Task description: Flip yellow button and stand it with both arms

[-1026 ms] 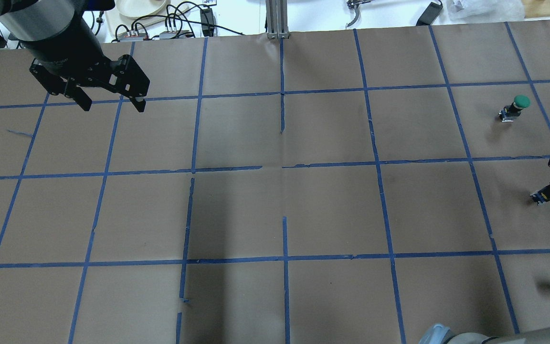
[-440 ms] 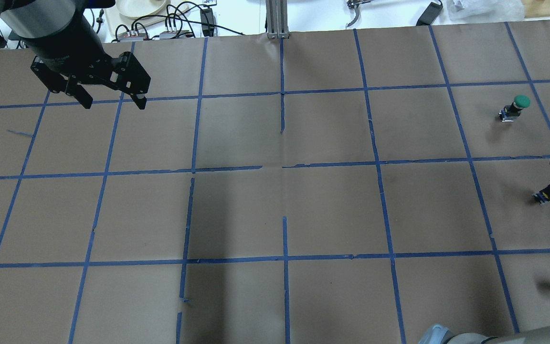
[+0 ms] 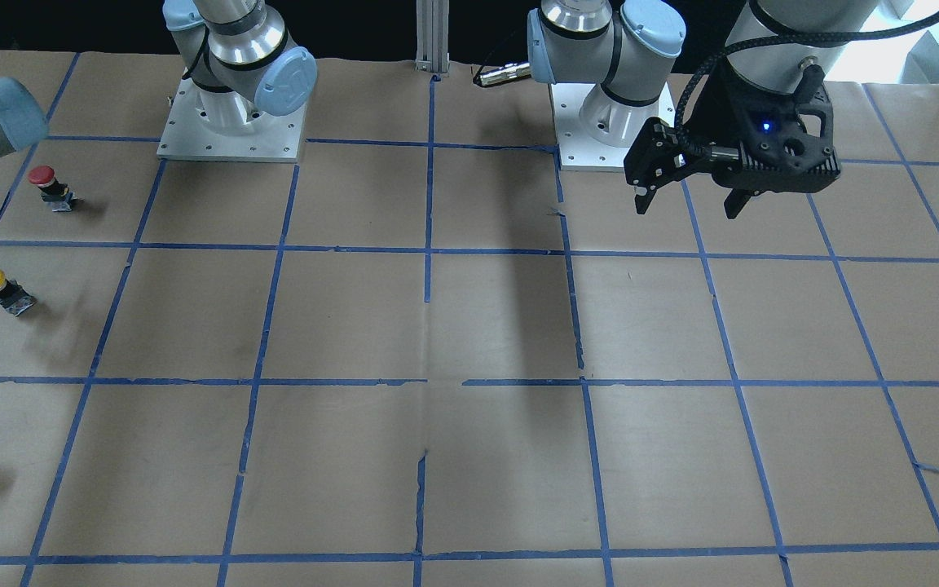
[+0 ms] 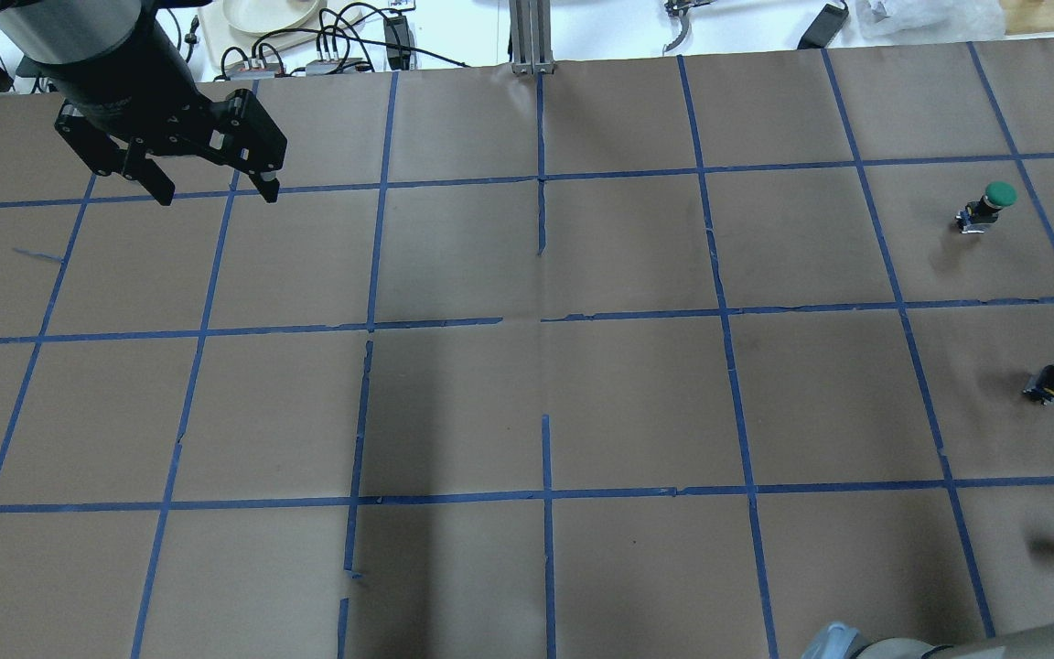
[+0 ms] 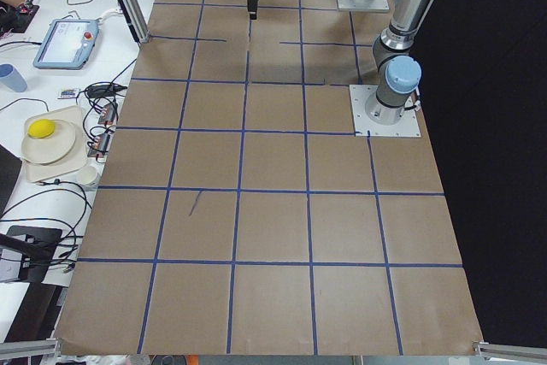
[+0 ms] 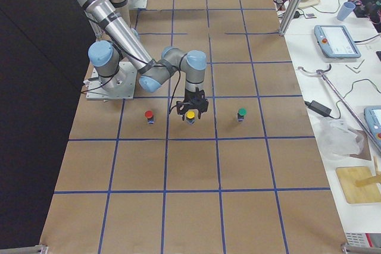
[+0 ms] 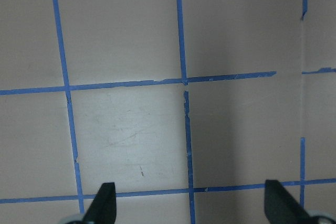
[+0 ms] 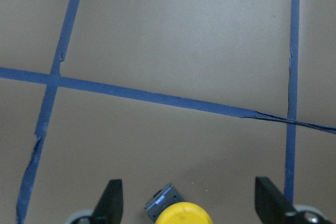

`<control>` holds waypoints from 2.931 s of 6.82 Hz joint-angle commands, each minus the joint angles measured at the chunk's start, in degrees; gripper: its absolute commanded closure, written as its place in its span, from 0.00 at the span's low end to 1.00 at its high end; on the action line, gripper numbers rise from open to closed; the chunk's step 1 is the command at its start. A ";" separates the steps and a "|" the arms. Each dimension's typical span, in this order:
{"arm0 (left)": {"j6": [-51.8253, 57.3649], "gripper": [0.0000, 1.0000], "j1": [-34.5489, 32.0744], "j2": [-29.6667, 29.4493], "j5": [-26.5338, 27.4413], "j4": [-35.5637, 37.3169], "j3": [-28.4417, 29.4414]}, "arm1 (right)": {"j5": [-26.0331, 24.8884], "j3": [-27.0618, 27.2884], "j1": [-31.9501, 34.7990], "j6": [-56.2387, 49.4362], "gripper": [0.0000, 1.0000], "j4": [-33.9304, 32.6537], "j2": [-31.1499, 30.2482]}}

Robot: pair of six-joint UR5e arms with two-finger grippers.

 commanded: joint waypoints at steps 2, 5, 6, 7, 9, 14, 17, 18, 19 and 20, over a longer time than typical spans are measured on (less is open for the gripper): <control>-0.03 0.01 -0.08 -0.05 0.20 -0.39 0.03 | 0.23 -10.55 3.89 -0.06 0.00 18.80 -4.36; -0.03 0.01 -0.17 -0.14 2.14 -0.39 0.47 | 9.96 -29.98 7.67 -2.15 0.00 49.78 -5.62; -0.03 0.01 -0.17 -0.23 2.14 -0.39 0.47 | 12.77 -33.78 10.82 -6.34 0.00 57.09 -5.70; -0.03 0.01 -0.17 -0.14 2.14 -0.39 0.55 | 19.15 -35.04 13.37 -17.96 0.00 58.73 -7.27; -0.03 0.01 -0.09 -0.23 2.14 -0.39 0.47 | 22.64 -34.52 18.72 -36.98 0.00 58.83 -10.62; -0.03 0.01 -0.08 -0.14 1.96 -0.30 0.56 | 21.68 -34.35 44.68 -38.29 0.00 57.86 -10.28; -0.03 0.01 -0.08 -0.14 1.96 -0.39 0.56 | 21.68 -34.43 44.95 -38.55 0.00 55.33 -7.99; -0.03 0.01 -0.08 -0.14 1.96 -0.31 0.56 | 20.46 -34.69 44.08 -39.16 0.00 55.14 -7.90; -0.03 0.01 -0.08 -0.14 1.87 -0.30 0.56 | 17.83 -35.05 43.90 -40.39 0.00 51.31 -7.90; -0.11 0.01 -0.08 -0.14 1.61 -0.30 0.56 | 17.81 -35.05 43.81 -41.44 0.00 49.44 -7.81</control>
